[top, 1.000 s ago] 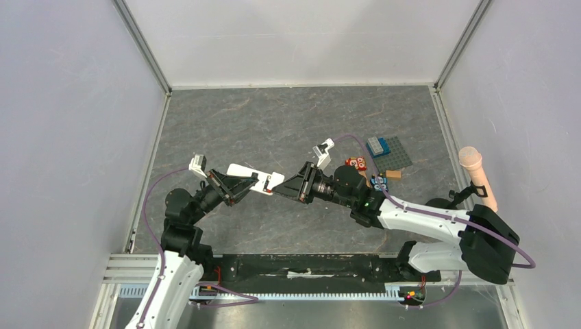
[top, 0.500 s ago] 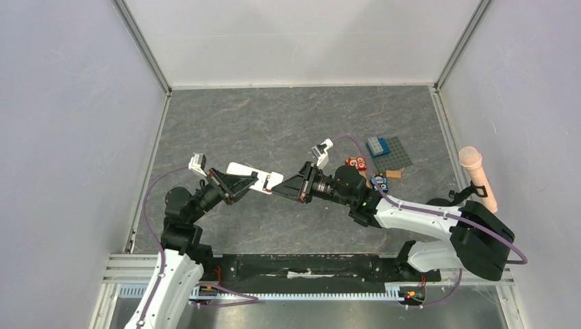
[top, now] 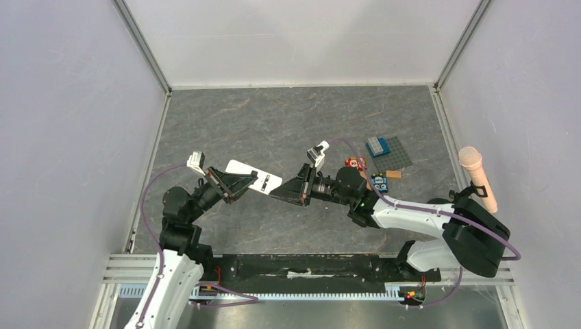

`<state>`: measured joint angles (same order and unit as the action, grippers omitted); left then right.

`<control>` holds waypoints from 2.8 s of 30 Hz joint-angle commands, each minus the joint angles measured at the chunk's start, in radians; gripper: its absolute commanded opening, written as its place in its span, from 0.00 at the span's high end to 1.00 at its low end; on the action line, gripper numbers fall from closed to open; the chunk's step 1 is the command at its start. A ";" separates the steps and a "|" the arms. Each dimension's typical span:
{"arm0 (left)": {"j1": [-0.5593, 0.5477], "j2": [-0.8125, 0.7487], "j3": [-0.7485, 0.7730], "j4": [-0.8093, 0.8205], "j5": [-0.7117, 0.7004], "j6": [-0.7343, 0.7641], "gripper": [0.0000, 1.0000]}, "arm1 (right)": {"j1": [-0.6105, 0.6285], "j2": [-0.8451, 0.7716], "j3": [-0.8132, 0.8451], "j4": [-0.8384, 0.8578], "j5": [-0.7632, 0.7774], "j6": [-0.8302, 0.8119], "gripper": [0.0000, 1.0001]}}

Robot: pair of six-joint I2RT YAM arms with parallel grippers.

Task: Load the batteries into the remote control

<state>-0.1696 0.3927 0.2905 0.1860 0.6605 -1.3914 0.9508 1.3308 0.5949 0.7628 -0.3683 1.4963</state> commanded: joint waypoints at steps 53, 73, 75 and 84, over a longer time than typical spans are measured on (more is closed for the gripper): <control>-0.008 -0.072 0.045 0.142 0.004 0.011 0.98 | 0.046 -0.014 0.130 -0.234 0.158 -0.139 0.81; -0.008 -0.072 0.043 0.100 -0.013 0.003 0.98 | 0.046 -0.006 0.065 -0.047 0.169 -0.038 0.85; -0.008 -0.071 0.041 0.104 -0.013 0.002 0.98 | 0.048 0.003 0.068 -0.043 0.167 -0.030 0.85; -0.008 -0.078 0.033 0.110 -0.016 -0.025 0.98 | 0.066 0.010 0.068 -0.055 0.265 -0.023 0.82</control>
<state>-0.1696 0.3363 0.2878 0.2153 0.5793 -1.3491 1.0115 1.3174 0.6384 0.7097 -0.2070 1.4715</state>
